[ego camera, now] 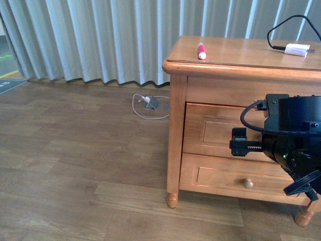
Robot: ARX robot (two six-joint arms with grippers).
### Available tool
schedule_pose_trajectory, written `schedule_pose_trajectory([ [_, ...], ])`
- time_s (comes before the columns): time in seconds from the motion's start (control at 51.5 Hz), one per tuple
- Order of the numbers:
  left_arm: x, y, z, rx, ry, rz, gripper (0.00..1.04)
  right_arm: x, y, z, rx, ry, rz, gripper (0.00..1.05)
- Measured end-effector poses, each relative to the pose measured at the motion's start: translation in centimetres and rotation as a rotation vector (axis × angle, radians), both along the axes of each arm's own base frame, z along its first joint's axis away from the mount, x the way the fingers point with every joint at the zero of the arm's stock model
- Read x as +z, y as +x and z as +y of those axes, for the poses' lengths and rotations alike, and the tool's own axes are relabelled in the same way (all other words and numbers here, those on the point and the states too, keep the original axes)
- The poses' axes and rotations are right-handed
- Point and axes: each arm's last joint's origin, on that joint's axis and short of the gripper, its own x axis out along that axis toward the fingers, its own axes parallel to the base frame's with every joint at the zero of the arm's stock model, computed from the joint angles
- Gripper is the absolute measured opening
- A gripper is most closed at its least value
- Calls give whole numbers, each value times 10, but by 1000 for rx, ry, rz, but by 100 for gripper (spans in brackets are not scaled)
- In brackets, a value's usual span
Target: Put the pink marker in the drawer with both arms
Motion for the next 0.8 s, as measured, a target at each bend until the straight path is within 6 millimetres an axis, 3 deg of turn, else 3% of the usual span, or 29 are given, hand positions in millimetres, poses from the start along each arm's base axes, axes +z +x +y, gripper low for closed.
schedule_pose_trajectory([
  [0.175, 0, 0, 0, 0, 0, 0, 99, 0, 1, -2, -19, -10, 5, 94],
  [0.408, 0, 0, 0, 0, 0, 0, 99, 0, 1, -4, -24, -25, 11, 51],
  [0.602, 0, 0, 0, 0, 0, 0, 99, -1, 2, -5, -26, -27, 25, 24],
  [0.796, 0, 0, 0, 0, 0, 0, 99, 0, 2, -6, -42, -2, 65, 22],
])
